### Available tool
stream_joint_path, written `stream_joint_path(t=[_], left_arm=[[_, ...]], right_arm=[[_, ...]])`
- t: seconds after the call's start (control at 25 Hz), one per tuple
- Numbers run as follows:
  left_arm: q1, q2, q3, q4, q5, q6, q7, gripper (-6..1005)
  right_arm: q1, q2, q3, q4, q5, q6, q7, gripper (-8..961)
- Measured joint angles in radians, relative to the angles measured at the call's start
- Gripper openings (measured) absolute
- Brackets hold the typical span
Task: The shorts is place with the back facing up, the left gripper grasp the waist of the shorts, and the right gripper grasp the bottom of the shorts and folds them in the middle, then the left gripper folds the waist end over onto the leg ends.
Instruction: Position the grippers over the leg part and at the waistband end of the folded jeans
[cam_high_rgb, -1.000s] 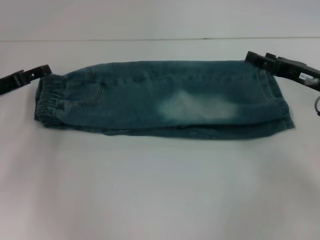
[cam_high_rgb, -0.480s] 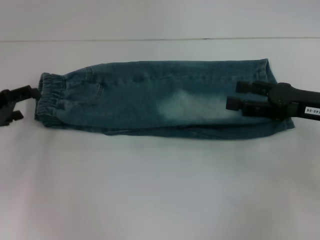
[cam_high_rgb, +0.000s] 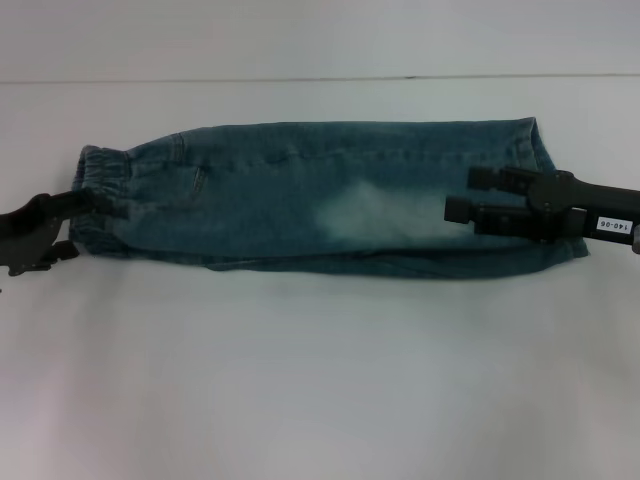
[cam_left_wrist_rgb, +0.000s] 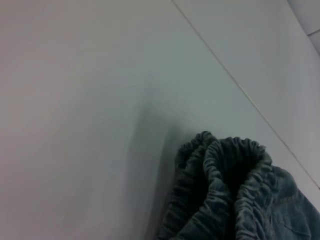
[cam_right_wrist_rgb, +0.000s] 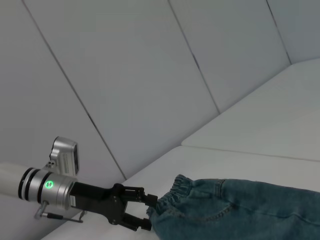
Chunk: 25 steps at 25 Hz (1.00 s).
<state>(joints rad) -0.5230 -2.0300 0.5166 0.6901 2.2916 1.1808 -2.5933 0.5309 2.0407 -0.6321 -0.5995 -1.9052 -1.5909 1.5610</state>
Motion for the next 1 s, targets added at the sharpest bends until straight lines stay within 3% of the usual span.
stream_joint_path(t=[0.44,0.76,1.0], left_arm=[[-0.014,-0.014,0.037,-0.016,-0.011,-0.086,0.038,827],[-0.028,-0.011,0.043,-0.021,-0.007,-0.089,0.039,601],[-0.031,-0.012,0.057,-0.021,-0.004,-0.092,0.041,347]], right_arm=[[0.009,0.009,-0.002,0.0,0.0,0.026,-0.002,946],[0.007,0.012,-0.002,0.001,0.0,0.044,-0.003,945],[0.01,0.016,-0.002,0.001,0.0,0.066,-0.003,946]])
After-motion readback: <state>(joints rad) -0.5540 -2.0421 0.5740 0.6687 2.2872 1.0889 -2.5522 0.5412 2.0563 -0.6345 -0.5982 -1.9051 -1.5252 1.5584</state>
